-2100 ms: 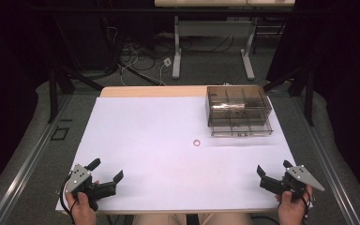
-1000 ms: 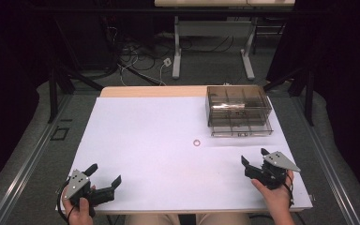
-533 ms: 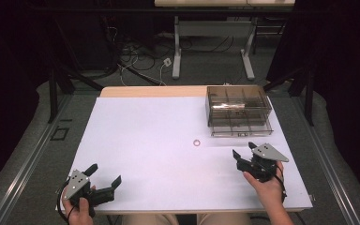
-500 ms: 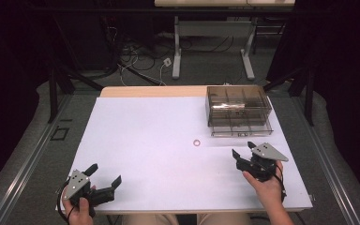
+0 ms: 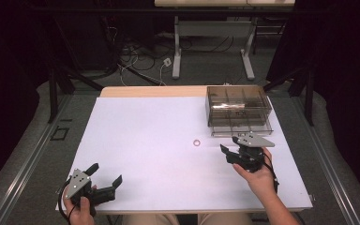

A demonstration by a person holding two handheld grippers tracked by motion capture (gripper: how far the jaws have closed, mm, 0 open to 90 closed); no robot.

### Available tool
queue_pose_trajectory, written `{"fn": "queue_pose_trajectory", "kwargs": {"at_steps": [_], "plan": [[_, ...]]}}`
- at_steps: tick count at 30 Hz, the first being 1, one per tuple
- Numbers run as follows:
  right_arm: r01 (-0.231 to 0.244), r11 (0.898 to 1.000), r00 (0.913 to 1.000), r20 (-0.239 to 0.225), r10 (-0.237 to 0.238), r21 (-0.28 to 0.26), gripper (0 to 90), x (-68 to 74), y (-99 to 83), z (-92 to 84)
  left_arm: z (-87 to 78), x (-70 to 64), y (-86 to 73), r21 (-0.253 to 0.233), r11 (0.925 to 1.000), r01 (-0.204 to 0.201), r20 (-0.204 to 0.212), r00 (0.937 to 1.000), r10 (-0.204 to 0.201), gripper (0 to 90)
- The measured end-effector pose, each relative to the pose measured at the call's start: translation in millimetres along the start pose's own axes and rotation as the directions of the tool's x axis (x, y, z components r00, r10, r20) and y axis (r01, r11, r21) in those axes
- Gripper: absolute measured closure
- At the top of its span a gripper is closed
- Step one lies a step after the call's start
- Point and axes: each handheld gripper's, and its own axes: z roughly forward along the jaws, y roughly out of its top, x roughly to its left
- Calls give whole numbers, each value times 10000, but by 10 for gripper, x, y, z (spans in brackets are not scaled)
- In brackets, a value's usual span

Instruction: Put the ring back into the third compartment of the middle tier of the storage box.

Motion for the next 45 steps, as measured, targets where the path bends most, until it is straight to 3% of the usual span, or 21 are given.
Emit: {"fn": "queue_pose_trajectory", "kwargs": {"at_steps": [10,18,27,30,45], "plan": [[80,9984,9980,-623,-46,553,442,70,192,177,6,3,0,22,10000,-14,4,10000,14,3],[92,9953,9972,-751,-19,963,440,106,282,320,14,5,-2,29,10000,32,13,10000,-32,4],[601,9901,9952,-849,-495,1269,450,183,450,531,22,13,-5,83,10000,18,42,10000,-18,4],[449,9889,9946,-987,-311,1414,483,194,508,602,26,16,-8,98,9999,40,59,10000,-41,3],[384,9623,9922,-1244,-48,2693,555,305,683,958,25,24,-8,151,9999,3,99,10000,-4,4]]}}
